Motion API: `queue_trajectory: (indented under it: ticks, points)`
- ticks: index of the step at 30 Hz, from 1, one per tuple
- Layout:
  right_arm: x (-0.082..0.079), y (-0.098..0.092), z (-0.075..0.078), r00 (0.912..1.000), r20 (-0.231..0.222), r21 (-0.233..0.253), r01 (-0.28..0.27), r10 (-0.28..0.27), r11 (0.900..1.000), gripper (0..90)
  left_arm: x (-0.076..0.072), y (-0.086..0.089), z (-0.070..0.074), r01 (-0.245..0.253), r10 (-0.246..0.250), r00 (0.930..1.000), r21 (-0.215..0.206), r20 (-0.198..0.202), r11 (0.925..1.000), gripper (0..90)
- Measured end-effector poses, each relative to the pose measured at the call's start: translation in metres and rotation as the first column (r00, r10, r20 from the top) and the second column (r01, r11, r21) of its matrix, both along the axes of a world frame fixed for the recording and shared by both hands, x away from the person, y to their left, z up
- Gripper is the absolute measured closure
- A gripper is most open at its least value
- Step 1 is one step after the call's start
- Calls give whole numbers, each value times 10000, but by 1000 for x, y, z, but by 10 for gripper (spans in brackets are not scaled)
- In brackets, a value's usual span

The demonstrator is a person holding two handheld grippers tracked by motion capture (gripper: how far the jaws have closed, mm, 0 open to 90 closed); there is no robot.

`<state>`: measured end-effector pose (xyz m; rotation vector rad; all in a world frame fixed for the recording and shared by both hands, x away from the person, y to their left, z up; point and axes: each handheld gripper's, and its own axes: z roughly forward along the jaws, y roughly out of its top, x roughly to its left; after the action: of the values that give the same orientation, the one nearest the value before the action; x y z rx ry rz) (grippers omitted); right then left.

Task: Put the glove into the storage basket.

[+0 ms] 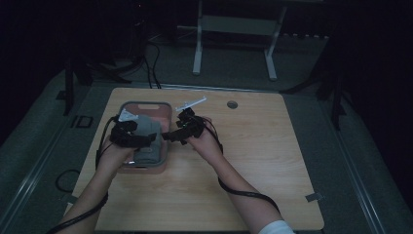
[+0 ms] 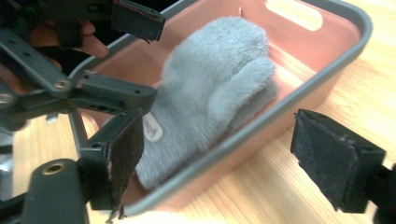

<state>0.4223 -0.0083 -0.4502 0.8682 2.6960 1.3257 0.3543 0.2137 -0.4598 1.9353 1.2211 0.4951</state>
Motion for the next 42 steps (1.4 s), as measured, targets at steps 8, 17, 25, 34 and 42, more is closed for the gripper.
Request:
queue_trajectory:
  ticks: [8,17,25,34,42]
  points:
    - [-8,-32,6,9998,190,167,80,-84,9998,168,-22,-28,6,951,-946,9951,-170,287,9953,155]
    - [-20,-61,-2,9993,377,73,82,-85,9999,168,-40,-57,10,1891,-1863,9809,-506,561,9806,156]
    - [-24,-94,-12,9986,334,85,411,-414,9991,168,-55,-78,7,2689,-2647,9622,-706,642,9606,155]
    - [-34,-128,-27,9969,319,-46,726,-724,9974,168,-74,-104,-5,3543,-3480,9335,-742,864,9322,155]
    - [-43,-146,-42,9971,318,-132,699,-695,9975,163,-80,-127,-25,4298,-4253,9022,-667,720,9005,155]
